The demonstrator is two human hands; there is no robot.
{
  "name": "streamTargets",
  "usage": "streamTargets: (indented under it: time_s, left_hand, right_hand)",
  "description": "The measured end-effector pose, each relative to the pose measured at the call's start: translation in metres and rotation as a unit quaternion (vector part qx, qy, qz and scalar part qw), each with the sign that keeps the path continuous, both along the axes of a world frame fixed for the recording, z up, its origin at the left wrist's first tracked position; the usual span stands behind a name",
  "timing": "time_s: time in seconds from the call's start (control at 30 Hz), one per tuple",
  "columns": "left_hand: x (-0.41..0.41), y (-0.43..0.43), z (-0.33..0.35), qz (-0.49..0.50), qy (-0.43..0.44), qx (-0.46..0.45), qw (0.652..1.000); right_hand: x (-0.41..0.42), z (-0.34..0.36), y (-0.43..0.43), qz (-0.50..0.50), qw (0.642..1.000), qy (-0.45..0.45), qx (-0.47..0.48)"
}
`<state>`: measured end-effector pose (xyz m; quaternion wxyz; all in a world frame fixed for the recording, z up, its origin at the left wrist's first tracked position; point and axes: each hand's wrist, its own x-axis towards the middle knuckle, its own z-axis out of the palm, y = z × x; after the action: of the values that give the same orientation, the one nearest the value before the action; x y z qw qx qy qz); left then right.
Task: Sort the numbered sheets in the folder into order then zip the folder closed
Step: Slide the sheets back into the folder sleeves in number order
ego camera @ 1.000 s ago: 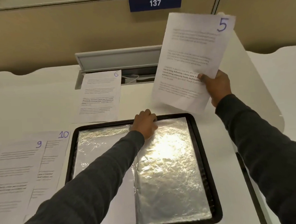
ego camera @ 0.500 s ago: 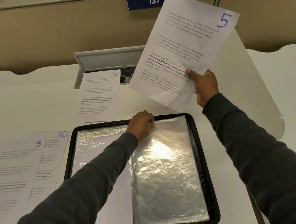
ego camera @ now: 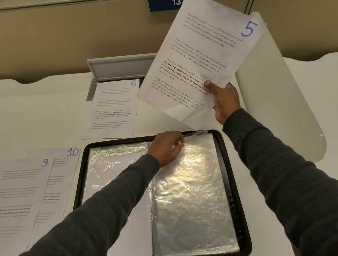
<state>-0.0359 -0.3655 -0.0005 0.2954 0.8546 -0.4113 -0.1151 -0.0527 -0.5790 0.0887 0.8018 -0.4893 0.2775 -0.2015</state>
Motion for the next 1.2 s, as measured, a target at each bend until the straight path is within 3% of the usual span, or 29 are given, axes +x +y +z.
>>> streamTargets:
  time_s: [0.23,0.53,0.7,0.97,1.2]
  left_hand:
    - [-0.012,-0.006,0.000,0.015,-0.026,-0.029,0.999]
    - [-0.015,-0.006,-0.004,0.089,-0.082,-0.032,0.992]
    - [-0.005,-0.002,-0.008,0.079,-0.090,0.017,0.993]
    - [0.014,0.022,-0.011,0.074,-0.095,0.131,0.984]
    - [0.019,0.028,-0.011,0.081,-0.085,0.131,0.984]
  right_hand:
    - [-0.001,-0.008,0.014,-0.008,1.000,0.025,-0.011]
    - [-0.015,-0.030,0.017,0.029,0.991,0.089,-0.100]
    - [-0.020,-0.033,0.002,0.074,0.975,0.133,-0.163]
    - [-0.022,-0.042,-0.019,0.156,0.956,0.177,-0.175]
    - [-0.009,-0.038,-0.030,0.239,0.923,0.229,-0.196]
